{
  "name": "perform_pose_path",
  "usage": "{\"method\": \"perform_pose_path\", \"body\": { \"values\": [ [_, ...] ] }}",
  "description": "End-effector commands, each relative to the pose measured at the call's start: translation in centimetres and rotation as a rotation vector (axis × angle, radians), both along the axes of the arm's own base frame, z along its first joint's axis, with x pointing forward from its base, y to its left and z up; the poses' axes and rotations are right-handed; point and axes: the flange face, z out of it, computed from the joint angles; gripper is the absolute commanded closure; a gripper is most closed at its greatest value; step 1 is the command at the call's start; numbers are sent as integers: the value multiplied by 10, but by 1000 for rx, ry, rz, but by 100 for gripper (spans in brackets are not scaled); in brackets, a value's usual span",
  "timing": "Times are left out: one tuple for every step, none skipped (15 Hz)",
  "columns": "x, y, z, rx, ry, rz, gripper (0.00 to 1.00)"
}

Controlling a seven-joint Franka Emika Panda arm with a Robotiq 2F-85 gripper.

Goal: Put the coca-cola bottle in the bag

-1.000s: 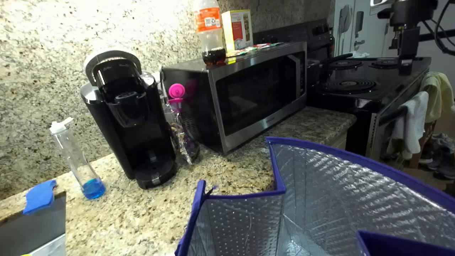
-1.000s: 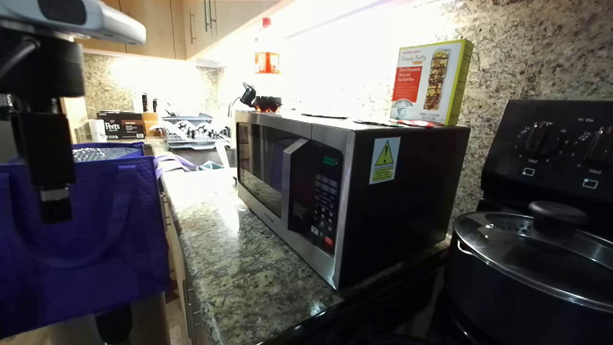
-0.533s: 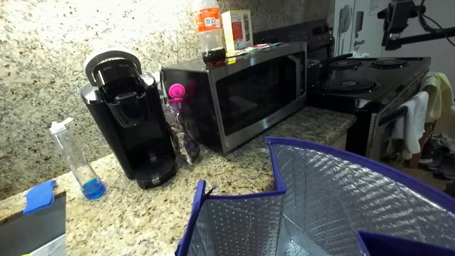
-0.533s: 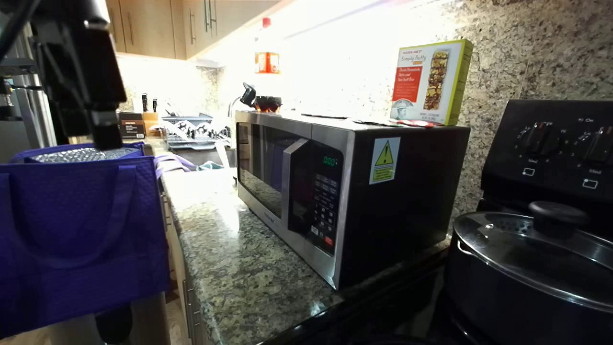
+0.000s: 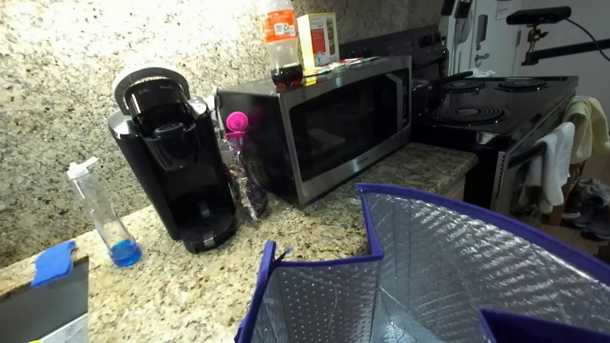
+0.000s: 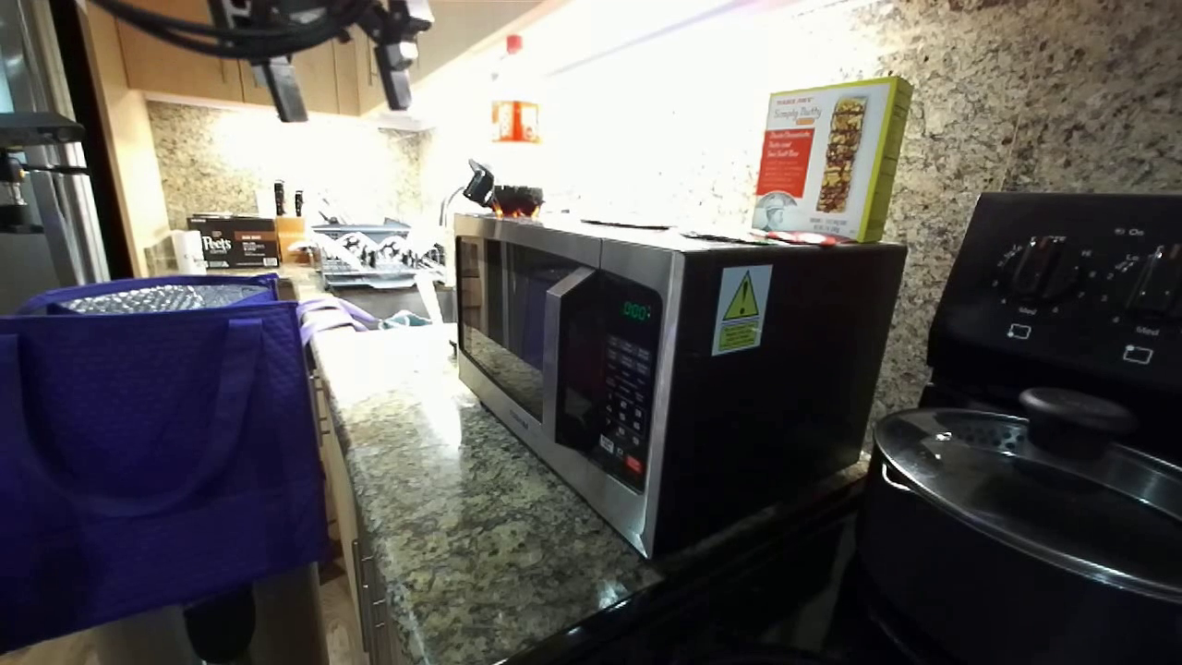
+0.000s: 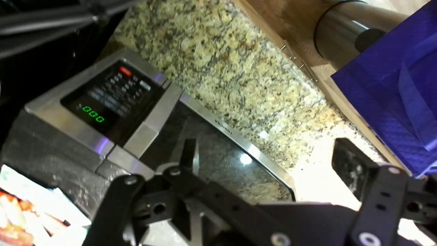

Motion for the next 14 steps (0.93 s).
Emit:
{"method": "perform_pose_path", "body": {
  "values": [
    [64, 21, 29, -41, 1, 137, 0],
    [77, 29, 38, -55, -13, 169, 0],
    [89, 36, 47, -69, -27, 195, 0],
    [101, 44, 56, -83, -42, 220, 0],
    [111, 48, 66, -93, -54, 244, 0],
    [120, 57, 78, -100, -85, 276, 0],
    [127, 64, 88, -102, -106, 308, 0],
    [130, 73, 95, -113, -121, 370, 0],
    [132, 77, 101, -121, -136, 408, 0],
    [128, 72, 102, -144, -155, 408, 0],
    [127, 79, 94, -130, -139, 356, 0],
    [128, 80, 97, -136, -145, 371, 0],
    [128, 79, 99, -139, -148, 376, 0],
    [128, 76, 99, -141, -148, 378, 0]
  ]
}}
